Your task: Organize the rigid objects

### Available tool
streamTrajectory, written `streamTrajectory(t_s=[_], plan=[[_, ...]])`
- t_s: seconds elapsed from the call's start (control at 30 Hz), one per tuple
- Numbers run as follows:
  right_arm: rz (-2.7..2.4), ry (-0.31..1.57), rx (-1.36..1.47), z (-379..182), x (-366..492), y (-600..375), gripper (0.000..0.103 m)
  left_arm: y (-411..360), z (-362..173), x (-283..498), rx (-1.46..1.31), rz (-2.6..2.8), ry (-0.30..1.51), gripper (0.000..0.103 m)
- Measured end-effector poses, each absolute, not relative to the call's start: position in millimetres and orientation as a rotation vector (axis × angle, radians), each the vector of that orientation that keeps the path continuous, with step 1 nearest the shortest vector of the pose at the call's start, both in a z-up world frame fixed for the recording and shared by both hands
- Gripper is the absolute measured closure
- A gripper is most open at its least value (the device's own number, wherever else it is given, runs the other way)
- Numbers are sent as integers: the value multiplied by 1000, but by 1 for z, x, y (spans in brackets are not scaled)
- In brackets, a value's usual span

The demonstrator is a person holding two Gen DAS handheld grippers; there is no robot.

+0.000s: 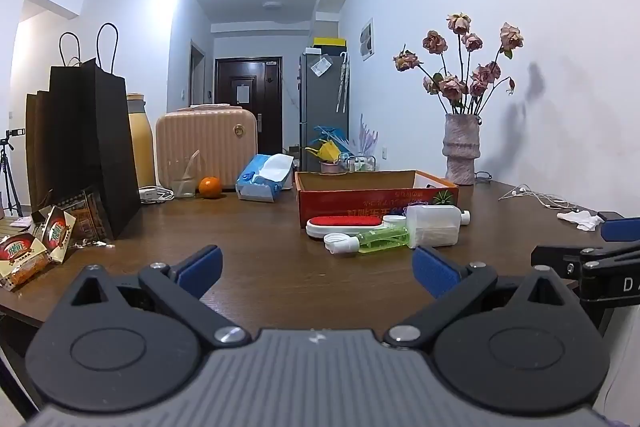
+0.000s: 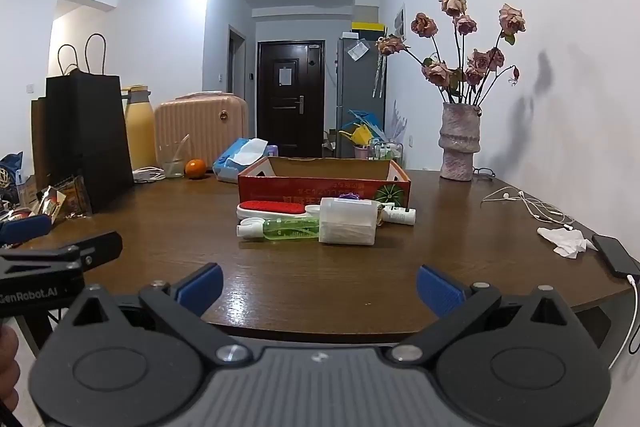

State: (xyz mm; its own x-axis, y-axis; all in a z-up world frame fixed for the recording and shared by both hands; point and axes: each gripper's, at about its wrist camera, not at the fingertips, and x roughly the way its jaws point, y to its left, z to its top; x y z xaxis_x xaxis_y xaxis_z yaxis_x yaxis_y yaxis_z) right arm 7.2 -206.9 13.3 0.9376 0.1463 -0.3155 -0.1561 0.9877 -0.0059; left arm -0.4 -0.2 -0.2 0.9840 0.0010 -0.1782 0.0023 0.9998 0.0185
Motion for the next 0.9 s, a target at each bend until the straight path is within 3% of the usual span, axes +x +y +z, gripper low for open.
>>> streamTrajectory(t_s=[0.9], plan=[[153,324,-31,13,7,-206,0,4,0,0,18,7,195,0]])
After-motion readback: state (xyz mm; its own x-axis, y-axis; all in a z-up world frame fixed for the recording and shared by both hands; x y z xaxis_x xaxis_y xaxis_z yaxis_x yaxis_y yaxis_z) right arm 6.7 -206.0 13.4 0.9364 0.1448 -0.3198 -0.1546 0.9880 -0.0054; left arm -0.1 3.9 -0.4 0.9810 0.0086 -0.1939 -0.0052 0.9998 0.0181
